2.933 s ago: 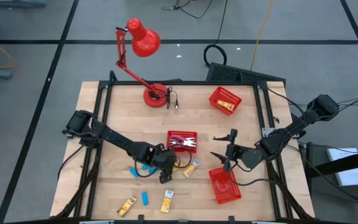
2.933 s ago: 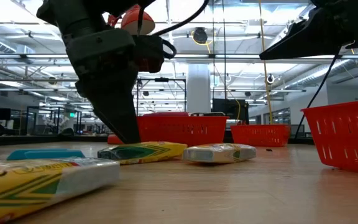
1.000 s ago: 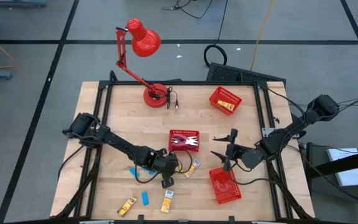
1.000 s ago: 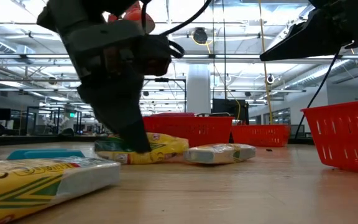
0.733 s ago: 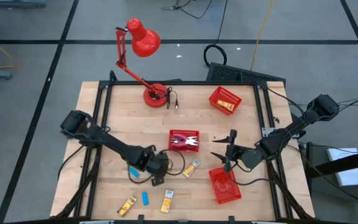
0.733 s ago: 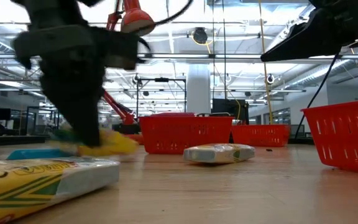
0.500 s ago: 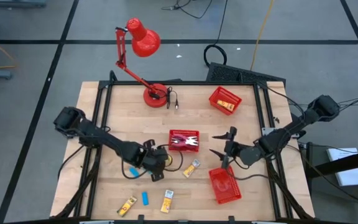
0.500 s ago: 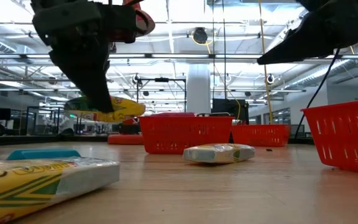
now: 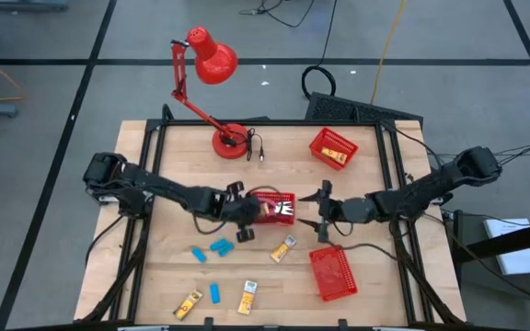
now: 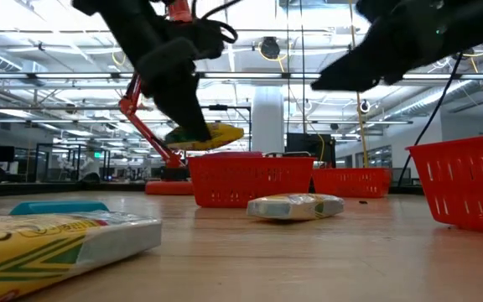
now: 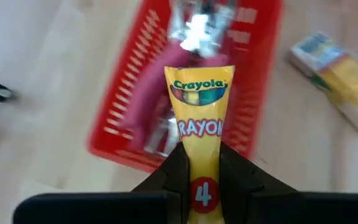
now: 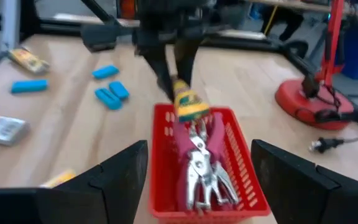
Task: Pick & Place School Supplies
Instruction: Put the yellow crayon box into the top red bin
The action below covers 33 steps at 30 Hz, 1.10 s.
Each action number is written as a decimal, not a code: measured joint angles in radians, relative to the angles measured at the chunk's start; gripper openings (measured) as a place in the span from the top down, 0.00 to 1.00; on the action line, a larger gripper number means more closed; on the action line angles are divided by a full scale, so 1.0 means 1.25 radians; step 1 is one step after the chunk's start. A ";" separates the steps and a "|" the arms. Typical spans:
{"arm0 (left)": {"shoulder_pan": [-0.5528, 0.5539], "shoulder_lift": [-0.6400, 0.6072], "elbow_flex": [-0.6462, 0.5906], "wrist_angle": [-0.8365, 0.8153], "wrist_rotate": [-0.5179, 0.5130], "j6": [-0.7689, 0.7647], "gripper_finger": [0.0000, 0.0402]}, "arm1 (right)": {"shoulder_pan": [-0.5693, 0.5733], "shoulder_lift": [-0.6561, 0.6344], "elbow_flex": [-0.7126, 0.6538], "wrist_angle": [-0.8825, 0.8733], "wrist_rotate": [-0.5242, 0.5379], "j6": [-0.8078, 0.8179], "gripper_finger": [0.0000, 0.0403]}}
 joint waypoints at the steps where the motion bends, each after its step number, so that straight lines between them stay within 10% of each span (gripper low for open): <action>1: 0.011 0.000 0.007 0.001 0.000 0.016 0.88 | -0.016 0.015 0.000 0.013 -0.015 0.000 0.31; 33: 0.177 0.045 0.124 0.119 0.097 0.316 0.88 | -0.229 0.147 -0.002 0.257 -0.138 -0.085 0.31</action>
